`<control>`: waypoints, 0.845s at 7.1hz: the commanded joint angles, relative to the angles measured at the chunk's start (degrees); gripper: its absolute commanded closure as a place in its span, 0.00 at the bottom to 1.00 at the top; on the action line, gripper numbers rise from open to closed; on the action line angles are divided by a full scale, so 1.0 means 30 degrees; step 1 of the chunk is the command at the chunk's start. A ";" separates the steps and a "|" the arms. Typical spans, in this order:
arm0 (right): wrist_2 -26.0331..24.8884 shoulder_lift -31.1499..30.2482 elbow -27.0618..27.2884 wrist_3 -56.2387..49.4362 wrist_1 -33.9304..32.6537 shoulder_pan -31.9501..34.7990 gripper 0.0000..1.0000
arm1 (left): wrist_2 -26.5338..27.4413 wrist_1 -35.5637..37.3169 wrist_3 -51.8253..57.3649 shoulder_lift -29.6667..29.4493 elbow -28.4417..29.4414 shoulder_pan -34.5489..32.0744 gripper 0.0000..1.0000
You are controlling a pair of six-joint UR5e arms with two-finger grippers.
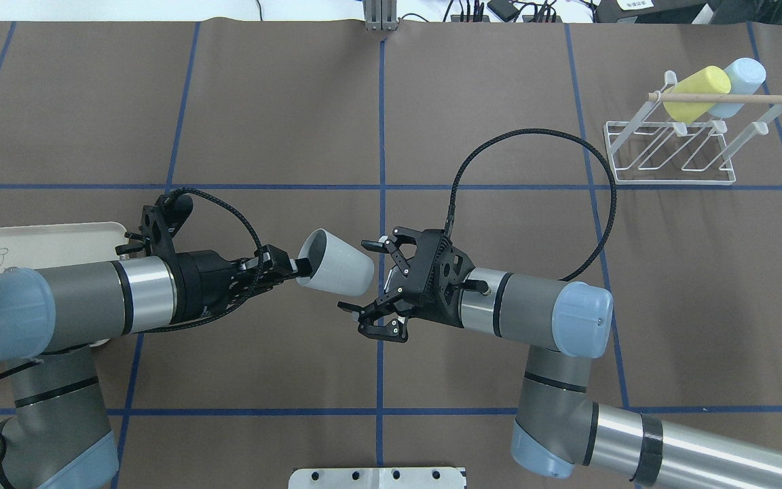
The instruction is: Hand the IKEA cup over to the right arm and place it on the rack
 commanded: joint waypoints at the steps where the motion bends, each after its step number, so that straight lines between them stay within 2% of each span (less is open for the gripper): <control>1: 0.0000 0.0013 0.0001 -0.0022 0.0000 -0.0001 0.02 | 0.0000 -0.0001 0.0047 -0.0358 0.0500 0.0001 1.00; 2: 0.0000 -0.0016 0.0001 -0.0022 0.0000 -0.0001 0.04 | 0.0000 -0.0001 0.0047 -0.0593 0.0707 0.0001 1.00; 4: 0.0000 -0.0016 0.0001 -0.0022 0.0000 0.0028 0.20 | 0.0000 -0.0001 0.0047 -0.0596 0.0738 -0.0028 1.00; 6: 0.0000 -0.0016 0.0001 0.0007 0.0029 0.0057 0.71 | -0.0029 -0.0001 0.0105 -0.0596 0.0738 -0.0028 1.00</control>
